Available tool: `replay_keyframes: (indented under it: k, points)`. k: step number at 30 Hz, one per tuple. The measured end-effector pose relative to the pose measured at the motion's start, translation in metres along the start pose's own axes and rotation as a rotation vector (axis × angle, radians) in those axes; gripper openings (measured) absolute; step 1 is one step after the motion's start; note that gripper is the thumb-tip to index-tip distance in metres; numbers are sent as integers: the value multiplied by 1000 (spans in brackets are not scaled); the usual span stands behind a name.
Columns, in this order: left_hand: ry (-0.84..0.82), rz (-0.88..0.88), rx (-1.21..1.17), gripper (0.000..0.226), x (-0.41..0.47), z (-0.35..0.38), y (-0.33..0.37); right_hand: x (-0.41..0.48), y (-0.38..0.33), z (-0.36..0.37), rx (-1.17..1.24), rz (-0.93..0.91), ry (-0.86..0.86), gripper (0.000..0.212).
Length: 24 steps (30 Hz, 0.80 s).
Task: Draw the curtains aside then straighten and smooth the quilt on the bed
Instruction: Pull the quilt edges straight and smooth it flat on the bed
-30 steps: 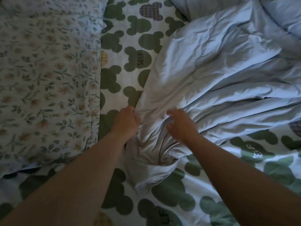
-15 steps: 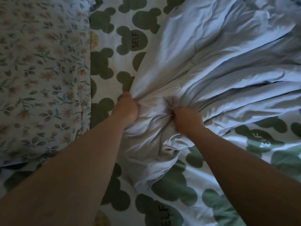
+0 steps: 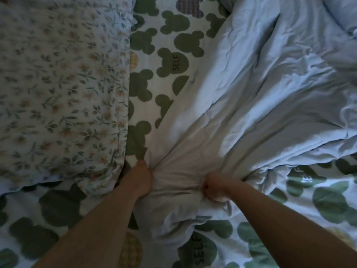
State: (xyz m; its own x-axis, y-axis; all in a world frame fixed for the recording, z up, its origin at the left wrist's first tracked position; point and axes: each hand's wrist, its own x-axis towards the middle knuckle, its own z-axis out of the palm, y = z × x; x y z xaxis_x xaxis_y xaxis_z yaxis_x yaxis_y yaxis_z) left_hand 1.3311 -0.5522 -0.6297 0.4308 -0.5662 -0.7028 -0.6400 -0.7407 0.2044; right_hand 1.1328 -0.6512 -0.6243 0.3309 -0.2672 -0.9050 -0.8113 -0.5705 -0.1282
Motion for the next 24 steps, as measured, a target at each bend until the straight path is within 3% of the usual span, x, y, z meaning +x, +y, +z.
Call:
replay_keyframes:
  k: [3,5,9,12,15,18,22,24]
  points:
    - [33,68,-203,23,8,-24,19,9,-1,-32,239,39,419,27]
    - [61,86,-328,37,23,-36,38,14,-7,-55,439,53,723,26]
    - [116,-2,-550,54,54,-45,70,21,-17,-102,557,-43,949,41]
    - [141,31,-675,42,60,-45,79,34,-25,-131,440,-134,1000,43]
    - [137,135,-647,25,56,-39,75,46,-33,-149,286,-159,911,42]
    - [86,205,-580,20,56,-35,65,64,-38,-149,307,-20,708,50]
    - [0,279,-547,24,57,-29,56,78,-35,-137,561,213,641,71]
    - [-11,291,-553,34,58,-29,54,83,-30,-137,581,276,646,52]
